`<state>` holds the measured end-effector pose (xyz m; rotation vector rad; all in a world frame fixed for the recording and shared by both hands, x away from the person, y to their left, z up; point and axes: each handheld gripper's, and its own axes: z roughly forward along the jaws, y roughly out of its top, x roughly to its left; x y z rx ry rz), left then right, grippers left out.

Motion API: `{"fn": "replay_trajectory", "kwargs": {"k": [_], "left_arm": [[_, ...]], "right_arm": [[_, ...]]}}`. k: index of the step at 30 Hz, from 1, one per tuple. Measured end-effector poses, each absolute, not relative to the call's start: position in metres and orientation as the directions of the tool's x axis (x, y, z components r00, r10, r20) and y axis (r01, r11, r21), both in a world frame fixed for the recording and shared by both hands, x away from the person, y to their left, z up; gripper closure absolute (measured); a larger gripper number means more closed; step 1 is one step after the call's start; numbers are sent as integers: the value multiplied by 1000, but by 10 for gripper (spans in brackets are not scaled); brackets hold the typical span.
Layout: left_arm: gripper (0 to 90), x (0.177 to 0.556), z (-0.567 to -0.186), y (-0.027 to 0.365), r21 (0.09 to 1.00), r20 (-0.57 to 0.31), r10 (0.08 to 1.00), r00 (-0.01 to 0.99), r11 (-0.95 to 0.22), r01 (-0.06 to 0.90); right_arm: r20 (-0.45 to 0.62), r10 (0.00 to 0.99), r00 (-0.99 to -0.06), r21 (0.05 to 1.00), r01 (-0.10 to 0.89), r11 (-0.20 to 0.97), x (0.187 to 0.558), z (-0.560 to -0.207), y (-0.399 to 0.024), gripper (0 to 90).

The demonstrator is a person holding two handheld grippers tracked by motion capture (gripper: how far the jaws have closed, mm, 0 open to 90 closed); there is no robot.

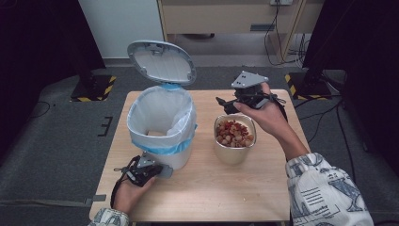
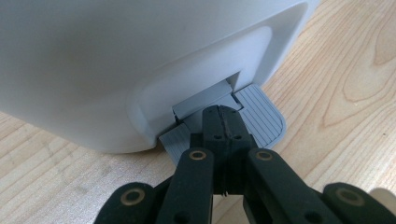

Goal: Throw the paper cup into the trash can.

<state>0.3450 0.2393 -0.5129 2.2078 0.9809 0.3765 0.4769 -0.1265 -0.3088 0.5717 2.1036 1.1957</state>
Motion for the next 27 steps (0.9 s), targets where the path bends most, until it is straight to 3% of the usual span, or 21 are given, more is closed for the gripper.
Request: {"fn": "replay_trajectory", "kwargs": {"k": [27], "left_arm": [[898, 345, -513, 239, 687, -5, 738, 675, -488, 539]], "right_arm": [[-287, 694, -661, 873, 117, 473, 481, -326, -155, 74]]}}
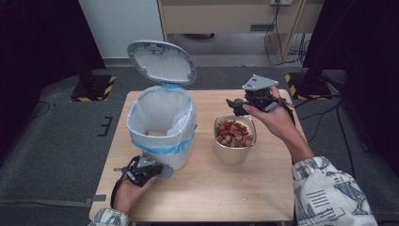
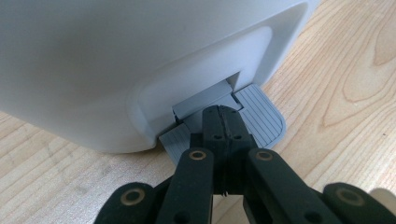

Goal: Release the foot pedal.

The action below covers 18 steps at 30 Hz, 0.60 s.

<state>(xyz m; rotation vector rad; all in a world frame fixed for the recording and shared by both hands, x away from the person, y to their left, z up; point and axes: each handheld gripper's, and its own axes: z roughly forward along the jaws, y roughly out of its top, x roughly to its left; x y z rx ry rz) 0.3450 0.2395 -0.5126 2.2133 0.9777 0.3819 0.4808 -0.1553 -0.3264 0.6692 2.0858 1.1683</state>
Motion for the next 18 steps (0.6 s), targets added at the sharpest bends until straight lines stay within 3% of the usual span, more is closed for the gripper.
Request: {"fn": "replay_trajectory", "kwargs": {"k": [3, 9, 15, 18], "left_arm": [[890, 345, -512, 240, 689, -13, 737, 676, -483, 540], [638, 336, -504, 250, 692, -8, 781, 624, -446, 567], [507, 326, -495, 275, 737, -28, 841, 541, -348, 579], [396, 326, -496, 282, 730, -30, 870, 492, -317, 605]], "right_arm": [[-283, 699, -656, 872, 128, 473, 481, -330, -160, 74], [-270, 722, -637, 876, 149, 459, 482, -335, -173, 74], [-262, 744, -614, 879, 167, 447, 482, -337, -188, 72], [-259, 752, -607, 880, 173, 443, 482, -337, -193, 71]]}}
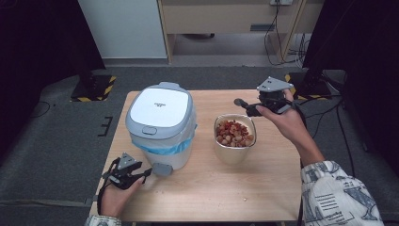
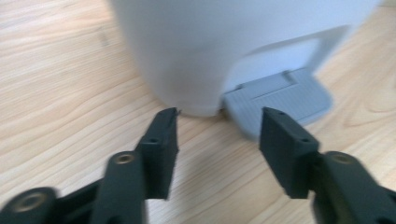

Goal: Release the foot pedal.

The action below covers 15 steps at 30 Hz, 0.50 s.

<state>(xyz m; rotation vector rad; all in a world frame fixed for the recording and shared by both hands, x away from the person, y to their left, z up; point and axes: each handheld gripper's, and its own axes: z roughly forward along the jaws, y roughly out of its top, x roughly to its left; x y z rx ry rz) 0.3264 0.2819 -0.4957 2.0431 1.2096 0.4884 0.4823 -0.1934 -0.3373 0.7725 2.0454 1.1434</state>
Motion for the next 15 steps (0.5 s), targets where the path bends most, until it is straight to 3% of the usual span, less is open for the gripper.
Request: {"fn": "replay_trajectory", "kwargs": {"k": [2, 8, 15], "left_arm": [[301, 329, -497, 284, 724, -29, 886, 462, -300, 621], [165, 333, -501, 286, 725, 18, 900, 436, -312, 614], [100, 335, -503, 291, 737, 11, 910, 415, -288, 611]], "right_arm": [[-258, 756, -601, 880, 177, 441, 482, -338, -197, 70], [-253, 766, -590, 883, 183, 433, 483, -338, -203, 64], [-231, 785, -575, 889, 202, 410, 483, -342, -210, 57]]}}
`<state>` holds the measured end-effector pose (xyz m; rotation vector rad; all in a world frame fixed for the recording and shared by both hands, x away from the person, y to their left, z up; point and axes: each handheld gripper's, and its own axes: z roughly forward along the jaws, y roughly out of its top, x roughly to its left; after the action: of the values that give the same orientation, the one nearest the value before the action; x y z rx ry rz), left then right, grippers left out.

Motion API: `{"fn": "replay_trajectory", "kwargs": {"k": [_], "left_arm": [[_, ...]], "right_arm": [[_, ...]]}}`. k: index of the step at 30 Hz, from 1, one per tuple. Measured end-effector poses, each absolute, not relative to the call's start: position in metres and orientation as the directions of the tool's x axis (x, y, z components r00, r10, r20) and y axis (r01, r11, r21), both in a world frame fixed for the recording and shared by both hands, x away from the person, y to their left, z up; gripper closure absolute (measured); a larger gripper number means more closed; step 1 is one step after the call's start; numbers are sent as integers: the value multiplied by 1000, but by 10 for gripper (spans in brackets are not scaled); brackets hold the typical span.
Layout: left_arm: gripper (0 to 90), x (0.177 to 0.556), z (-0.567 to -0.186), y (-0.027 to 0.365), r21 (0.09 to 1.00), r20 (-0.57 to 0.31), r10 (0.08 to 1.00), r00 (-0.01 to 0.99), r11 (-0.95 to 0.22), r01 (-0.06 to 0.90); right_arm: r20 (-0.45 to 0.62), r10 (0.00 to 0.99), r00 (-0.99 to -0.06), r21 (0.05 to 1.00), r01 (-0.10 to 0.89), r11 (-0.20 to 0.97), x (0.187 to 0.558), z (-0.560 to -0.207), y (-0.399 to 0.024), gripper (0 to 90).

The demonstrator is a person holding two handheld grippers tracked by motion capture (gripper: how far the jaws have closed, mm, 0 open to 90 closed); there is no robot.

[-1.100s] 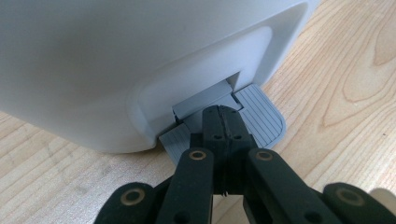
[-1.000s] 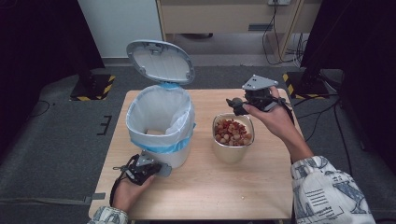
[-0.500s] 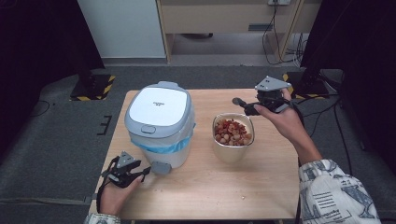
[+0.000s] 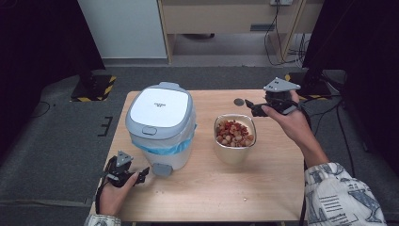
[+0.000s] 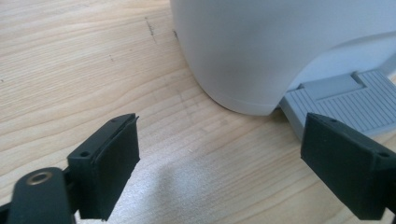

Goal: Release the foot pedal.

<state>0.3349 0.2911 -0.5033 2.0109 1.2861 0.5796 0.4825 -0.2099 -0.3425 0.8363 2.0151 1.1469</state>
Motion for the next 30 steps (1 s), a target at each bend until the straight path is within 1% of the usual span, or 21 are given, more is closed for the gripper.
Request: {"fn": "replay_trajectory", "kwargs": {"k": [8, 11, 22, 30], "left_arm": [[80, 336, -505, 295, 745, 4, 917, 398, -268, 611], [78, 337, -506, 296, 748, 16, 919, 393, -272, 606], [68, 339, -508, 301, 757, 20, 926, 377, -260, 599], [65, 339, -509, 303, 746, 14, 930, 367, -254, 615]], "right_arm": [[-214, 811, -545, 892, 229, 389, 479, -350, -220, 54], [-204, 824, -529, 893, 245, 378, 477, -355, -226, 53], [-161, 866, -474, 883, 322, 341, 467, -386, -249, 51], [-143, 887, -439, 870, 373, 324, 457, -412, -265, 51]]}}
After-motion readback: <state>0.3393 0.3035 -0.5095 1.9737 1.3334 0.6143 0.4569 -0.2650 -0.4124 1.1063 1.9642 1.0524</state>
